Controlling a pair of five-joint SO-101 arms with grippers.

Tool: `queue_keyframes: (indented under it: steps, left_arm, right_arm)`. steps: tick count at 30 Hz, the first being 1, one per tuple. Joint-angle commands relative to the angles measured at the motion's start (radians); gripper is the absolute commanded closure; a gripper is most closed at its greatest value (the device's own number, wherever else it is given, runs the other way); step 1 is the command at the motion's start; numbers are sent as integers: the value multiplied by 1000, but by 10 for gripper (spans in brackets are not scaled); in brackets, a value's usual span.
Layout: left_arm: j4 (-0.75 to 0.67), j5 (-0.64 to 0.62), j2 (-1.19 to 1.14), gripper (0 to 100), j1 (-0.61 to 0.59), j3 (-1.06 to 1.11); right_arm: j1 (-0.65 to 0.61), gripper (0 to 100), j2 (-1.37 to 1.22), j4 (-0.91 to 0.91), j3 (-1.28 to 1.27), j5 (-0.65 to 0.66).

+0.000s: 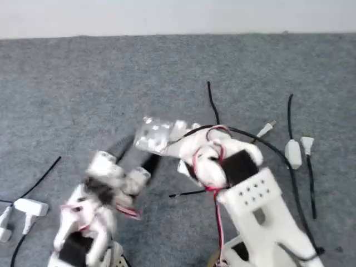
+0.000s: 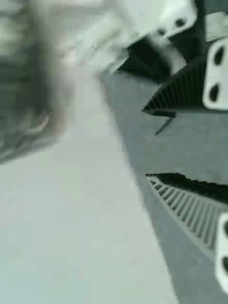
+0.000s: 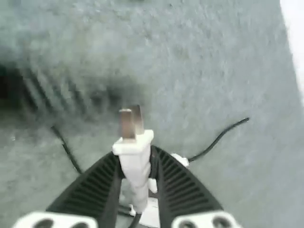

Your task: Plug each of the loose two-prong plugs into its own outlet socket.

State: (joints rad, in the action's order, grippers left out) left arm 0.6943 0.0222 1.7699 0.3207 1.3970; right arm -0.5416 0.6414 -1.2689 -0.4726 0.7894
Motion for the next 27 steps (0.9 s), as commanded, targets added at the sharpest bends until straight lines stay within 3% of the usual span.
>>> queue_keyframes:
  steps: [1, 16, 22, 27]
  left_arm:
    - [-11, -11, -8, 811, -9, -16]
    - [-11, -14, -9, 811, 2, -5]
    - [-12, -12, -9, 811, 61, 24]
    - [-23, -12, -9, 811, 60, 27]
  right_arm:
    - [-16, 990, 36, -7, 46, -17]
    - [-68, 990, 48, -8, 52, -69]
    - [-97, 990, 47, -7, 106, -89]
    - [-97, 990, 48, -79, 164, -91]
